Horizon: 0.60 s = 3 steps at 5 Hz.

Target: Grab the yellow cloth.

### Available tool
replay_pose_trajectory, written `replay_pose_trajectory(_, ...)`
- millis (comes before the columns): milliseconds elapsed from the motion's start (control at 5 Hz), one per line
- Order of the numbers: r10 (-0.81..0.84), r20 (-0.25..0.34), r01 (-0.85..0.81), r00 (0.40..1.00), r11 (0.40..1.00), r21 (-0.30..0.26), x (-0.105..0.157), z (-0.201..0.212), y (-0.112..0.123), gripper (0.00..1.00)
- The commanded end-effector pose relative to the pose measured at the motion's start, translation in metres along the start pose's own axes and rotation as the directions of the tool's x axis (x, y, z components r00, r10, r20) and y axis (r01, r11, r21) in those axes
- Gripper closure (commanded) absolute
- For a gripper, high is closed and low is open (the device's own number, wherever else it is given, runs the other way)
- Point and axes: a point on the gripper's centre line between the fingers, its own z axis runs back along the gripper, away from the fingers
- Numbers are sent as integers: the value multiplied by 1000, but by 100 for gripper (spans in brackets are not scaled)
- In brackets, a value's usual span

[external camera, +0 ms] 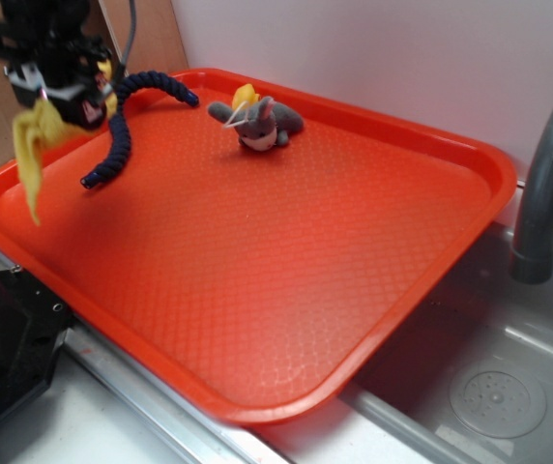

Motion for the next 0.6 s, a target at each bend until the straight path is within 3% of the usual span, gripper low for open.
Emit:
replay_pose_trajectory(0,-255,153,267,955,961,-67,-11,82,-14,100)
replay_pose_trajectory(400,-172,141,186,975,979,-88,-4,95,-9,100)
